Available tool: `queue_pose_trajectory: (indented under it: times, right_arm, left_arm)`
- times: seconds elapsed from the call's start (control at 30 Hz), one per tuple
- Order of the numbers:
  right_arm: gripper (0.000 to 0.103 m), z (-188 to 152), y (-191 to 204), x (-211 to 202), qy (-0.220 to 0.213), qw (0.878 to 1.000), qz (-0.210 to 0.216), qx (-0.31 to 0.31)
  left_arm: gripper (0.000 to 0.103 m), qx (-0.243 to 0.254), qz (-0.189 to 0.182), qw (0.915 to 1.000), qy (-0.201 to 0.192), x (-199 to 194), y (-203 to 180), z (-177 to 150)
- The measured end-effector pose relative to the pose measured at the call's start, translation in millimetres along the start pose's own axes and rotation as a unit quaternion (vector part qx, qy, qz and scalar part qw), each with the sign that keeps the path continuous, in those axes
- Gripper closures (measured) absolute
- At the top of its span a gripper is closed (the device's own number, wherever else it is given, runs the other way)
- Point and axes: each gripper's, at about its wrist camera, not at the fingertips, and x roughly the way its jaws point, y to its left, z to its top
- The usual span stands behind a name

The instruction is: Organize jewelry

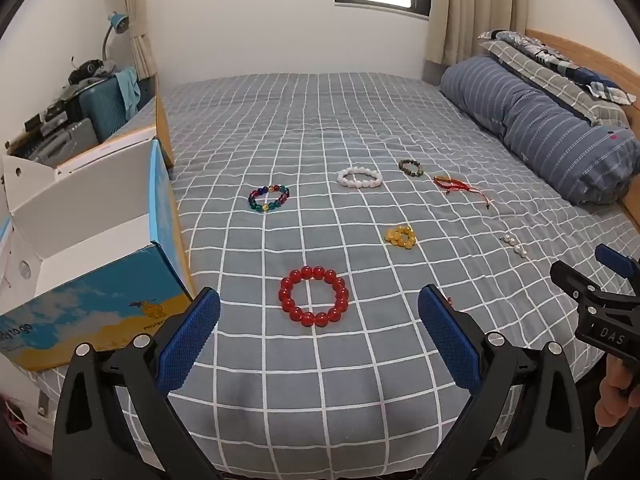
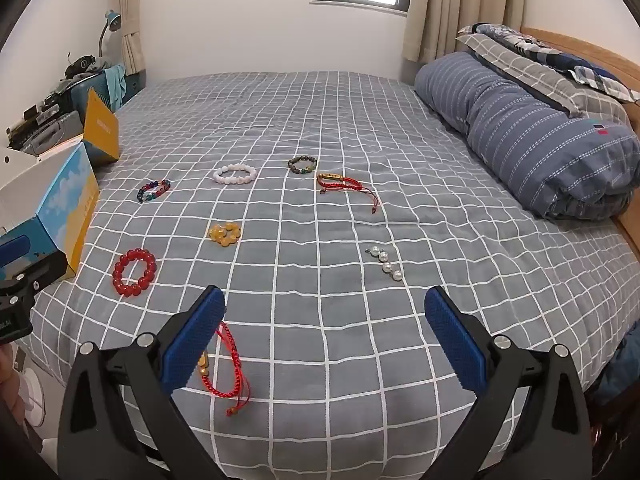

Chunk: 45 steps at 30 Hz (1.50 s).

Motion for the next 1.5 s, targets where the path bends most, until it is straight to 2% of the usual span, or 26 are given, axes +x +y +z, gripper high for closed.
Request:
queue_pose_trajectory:
  times: [0.5,1.2,1.5]
  right_arm:
    - [0.006,1.9,1.8,-4.0,0.001,1.0,0.0,0.003]
    - [0.006,-0.6,-1.6,1.5,0.008,1.0,-0.009,0.008]
    - [0.006,-1.0,-2.9,2.3,0.009,1.0,-0.01,0.009]
  left_arm:
    - [0.006,-0.006,-0.003,0.9998,0.019,3.4,-0.1,-1.1]
    - [0.006,-0.016,0.029,0.999,0.03,6.7,0.6,-4.3]
    - [0.006,-0.014,0.032,0.9989,0.03,8.1,-0.3,-3.5]
